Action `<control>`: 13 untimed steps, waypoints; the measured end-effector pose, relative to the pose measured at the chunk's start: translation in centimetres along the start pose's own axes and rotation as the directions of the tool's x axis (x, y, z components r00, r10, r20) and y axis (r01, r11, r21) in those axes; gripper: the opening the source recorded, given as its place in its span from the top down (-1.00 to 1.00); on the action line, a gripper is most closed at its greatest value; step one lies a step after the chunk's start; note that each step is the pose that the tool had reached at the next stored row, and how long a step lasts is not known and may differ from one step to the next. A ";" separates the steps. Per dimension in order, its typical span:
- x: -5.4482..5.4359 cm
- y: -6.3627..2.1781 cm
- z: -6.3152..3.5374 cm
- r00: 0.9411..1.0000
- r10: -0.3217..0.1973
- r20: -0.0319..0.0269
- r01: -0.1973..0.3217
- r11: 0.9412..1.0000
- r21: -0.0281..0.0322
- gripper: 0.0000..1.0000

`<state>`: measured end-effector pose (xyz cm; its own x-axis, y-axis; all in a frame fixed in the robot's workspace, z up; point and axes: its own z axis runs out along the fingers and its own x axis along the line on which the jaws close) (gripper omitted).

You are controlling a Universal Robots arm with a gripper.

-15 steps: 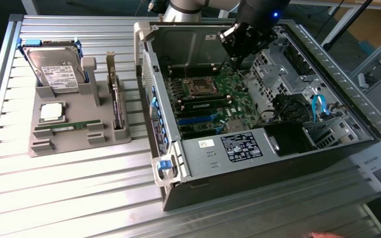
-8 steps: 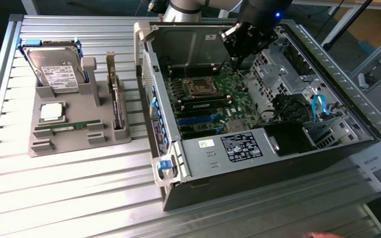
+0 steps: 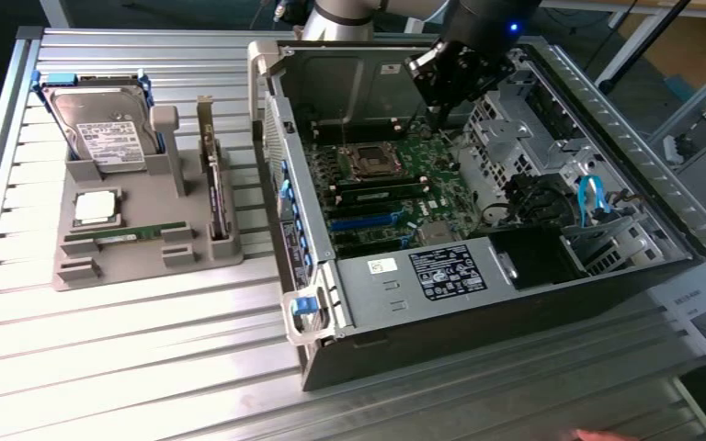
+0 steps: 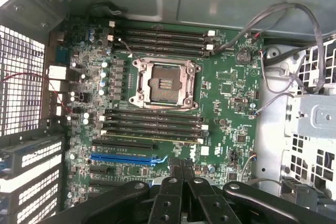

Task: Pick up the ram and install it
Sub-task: 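Press down the ram until it locks into place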

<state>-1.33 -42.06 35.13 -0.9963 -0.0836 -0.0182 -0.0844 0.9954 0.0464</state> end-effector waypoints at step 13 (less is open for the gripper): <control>1.1 0.09 0.00 1.000 0.004 0.000 -0.004 1.000 0.000 0.80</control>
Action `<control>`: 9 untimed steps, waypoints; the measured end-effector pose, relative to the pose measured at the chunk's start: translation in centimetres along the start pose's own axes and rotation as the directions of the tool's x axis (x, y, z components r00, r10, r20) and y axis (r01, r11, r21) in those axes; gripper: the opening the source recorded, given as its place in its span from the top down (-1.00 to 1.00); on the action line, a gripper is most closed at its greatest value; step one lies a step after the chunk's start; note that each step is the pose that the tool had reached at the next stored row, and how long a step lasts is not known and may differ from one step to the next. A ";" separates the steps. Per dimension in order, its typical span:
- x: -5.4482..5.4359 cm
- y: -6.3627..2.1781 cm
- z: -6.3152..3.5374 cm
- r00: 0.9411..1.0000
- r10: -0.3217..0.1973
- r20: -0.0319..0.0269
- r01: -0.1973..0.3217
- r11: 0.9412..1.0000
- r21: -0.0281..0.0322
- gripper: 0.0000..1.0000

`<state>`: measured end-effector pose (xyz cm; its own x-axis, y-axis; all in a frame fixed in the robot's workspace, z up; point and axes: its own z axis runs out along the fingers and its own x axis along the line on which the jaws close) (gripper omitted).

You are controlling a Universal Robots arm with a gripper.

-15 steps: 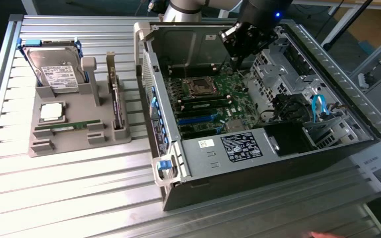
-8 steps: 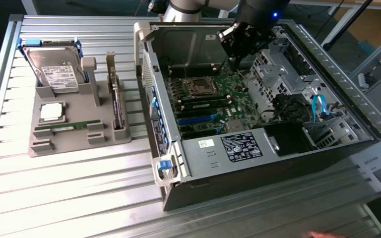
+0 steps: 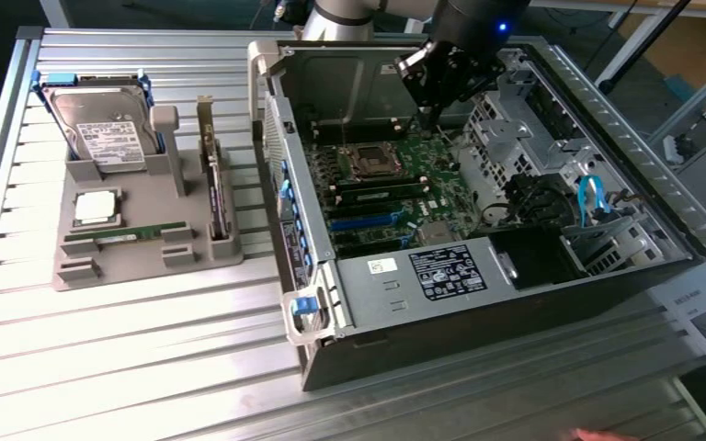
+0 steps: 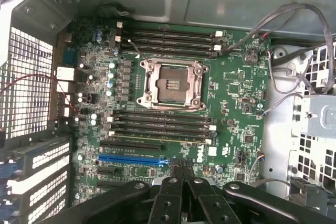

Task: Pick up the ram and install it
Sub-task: 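Press down the ram until it locks into place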

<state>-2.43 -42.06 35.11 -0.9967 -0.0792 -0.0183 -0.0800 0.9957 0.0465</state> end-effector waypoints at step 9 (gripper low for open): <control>-0.4 -0.03 0.00 1.000 0.001 -0.020 -0.001 1.000 -0.001 0.80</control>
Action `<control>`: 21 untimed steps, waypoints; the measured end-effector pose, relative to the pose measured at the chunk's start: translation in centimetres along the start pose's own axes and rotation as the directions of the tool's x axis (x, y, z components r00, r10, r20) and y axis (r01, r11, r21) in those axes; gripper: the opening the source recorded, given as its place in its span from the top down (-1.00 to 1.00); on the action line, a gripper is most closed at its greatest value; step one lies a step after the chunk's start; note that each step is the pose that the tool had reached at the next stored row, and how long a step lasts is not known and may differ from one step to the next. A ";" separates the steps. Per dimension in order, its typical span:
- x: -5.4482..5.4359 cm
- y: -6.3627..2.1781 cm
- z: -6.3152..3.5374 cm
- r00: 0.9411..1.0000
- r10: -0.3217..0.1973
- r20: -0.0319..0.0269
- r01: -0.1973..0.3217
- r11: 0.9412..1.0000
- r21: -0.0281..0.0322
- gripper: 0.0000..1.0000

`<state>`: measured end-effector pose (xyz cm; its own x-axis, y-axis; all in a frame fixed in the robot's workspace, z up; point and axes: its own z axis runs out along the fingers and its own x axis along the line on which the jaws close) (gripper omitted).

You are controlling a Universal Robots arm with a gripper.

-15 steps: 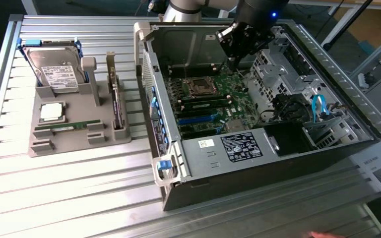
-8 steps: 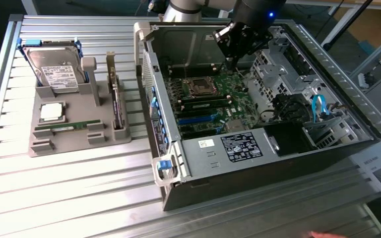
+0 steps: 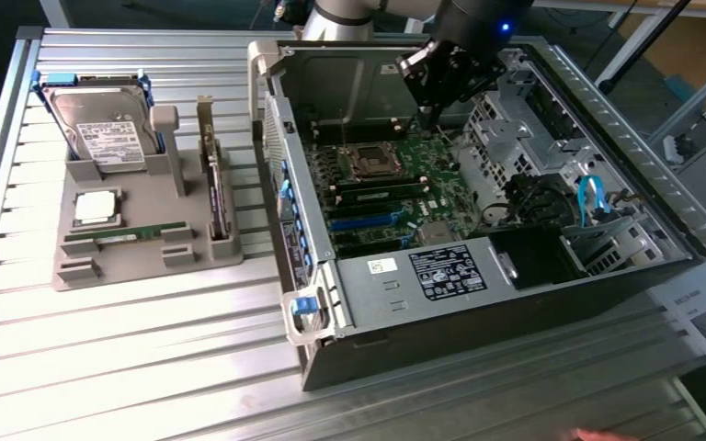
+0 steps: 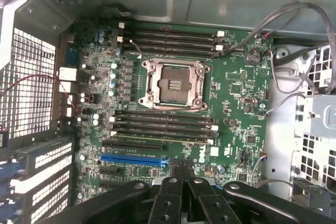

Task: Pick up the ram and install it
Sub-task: 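Press down the ram until it locks into place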

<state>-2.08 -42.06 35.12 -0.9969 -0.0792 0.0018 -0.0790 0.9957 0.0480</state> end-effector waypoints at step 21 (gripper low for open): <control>0.2 0.09 0.02 0.999 0.051 0.002 -0.051 0.999 0.000 0.80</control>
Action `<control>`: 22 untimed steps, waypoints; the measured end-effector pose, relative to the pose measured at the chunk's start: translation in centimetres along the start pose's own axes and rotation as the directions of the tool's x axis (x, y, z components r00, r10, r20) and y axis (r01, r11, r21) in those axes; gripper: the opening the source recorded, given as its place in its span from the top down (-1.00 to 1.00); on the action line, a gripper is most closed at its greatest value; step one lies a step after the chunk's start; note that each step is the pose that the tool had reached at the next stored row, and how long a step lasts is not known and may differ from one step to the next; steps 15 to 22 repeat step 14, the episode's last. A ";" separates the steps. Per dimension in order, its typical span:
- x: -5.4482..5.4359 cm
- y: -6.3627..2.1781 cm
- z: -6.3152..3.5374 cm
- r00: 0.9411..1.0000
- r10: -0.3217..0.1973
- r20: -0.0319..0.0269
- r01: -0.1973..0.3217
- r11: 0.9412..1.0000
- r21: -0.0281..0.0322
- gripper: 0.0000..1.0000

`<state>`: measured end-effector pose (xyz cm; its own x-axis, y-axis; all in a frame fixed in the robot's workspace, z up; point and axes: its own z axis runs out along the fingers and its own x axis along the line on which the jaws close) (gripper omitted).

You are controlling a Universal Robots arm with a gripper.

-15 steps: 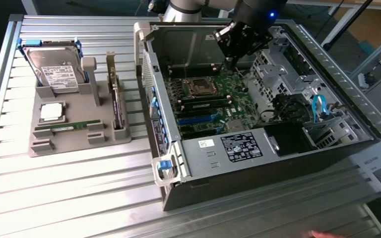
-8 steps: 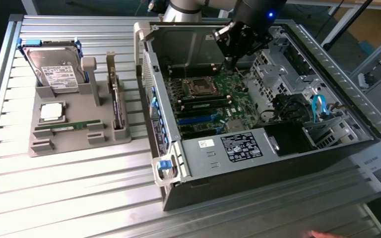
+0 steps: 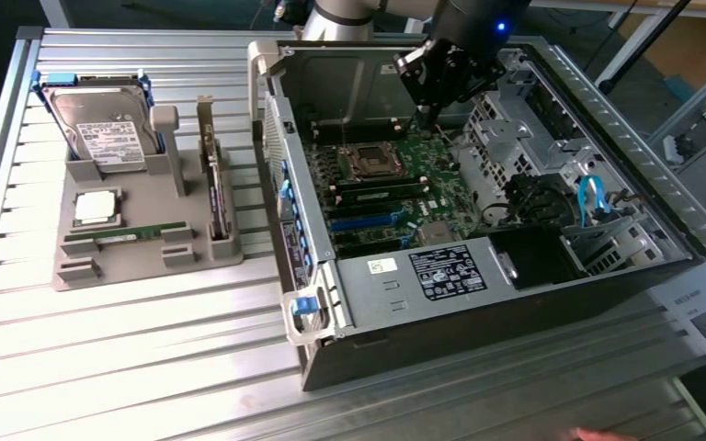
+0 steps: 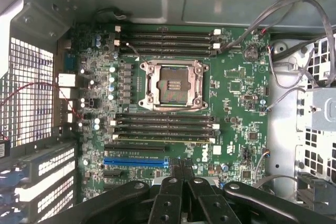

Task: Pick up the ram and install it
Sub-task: 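Press down the ram until it locks into place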

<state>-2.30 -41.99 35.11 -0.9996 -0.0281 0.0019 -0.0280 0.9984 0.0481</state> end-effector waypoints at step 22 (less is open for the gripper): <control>0.0 0.01 -0.14 1.000 0.000 0.000 0.000 1.000 0.000 0.80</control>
